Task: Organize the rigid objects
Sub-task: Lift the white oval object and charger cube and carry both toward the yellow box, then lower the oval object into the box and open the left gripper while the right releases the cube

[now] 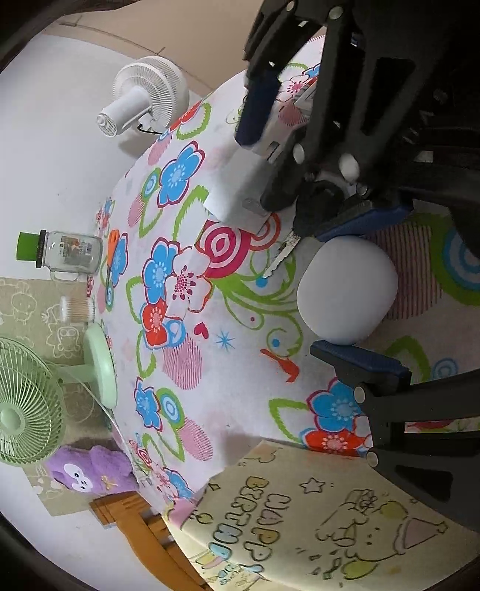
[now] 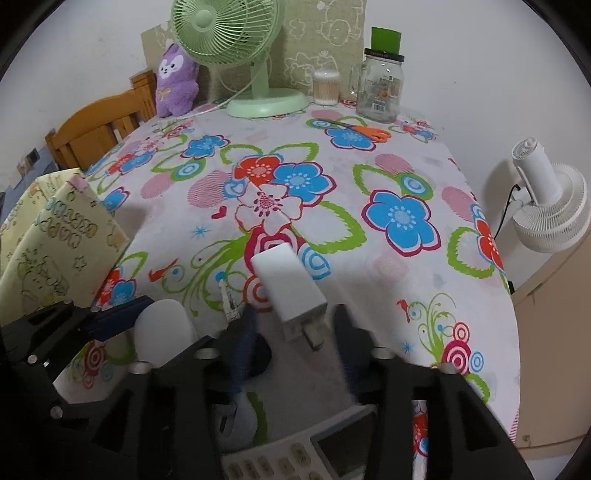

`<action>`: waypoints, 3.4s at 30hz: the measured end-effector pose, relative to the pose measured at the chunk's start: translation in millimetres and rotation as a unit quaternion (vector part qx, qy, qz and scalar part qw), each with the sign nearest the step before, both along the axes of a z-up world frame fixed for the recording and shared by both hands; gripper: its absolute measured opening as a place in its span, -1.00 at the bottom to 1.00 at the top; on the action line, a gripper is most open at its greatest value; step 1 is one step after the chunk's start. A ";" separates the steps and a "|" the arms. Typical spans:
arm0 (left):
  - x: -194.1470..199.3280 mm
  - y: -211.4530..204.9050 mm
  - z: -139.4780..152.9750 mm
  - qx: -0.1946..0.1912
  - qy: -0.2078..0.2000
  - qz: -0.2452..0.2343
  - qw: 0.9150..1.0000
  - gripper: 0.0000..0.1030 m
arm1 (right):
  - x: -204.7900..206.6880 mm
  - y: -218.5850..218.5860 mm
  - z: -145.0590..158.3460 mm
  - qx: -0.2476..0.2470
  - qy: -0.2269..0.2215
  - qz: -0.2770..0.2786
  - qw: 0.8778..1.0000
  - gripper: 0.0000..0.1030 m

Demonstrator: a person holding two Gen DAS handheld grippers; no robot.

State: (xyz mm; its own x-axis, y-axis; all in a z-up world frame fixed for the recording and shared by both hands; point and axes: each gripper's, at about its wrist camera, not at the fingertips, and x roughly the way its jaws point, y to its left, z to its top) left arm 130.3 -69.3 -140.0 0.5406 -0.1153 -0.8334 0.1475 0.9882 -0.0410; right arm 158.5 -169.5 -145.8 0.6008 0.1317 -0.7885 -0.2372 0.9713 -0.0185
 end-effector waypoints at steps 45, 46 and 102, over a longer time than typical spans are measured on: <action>-60.7 1.8 70.5 0.014 -0.053 -0.031 0.998 0.10 | -66.3 18.0 67.4 -0.002 -0.036 -0.024 0.999 -0.37; -63.0 1.9 72.1 0.019 -0.056 -0.031 0.998 0.10 | -68.0 18.8 68.4 -0.003 -0.035 -0.025 0.999 -0.37; -38.3 148.0 109.9 0.034 -0.021 0.023 0.999 0.10 | -29.0 171.6 108.9 -0.048 -0.001 0.081 0.996 -0.38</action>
State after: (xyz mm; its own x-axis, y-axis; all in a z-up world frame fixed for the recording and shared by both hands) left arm 92.0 78.7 -30.0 0.5787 -0.0329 -0.8149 0.1025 0.9942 0.0327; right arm 129.6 2.1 -36.9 0.5796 0.1500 -0.8010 -0.3897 0.9143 -0.1108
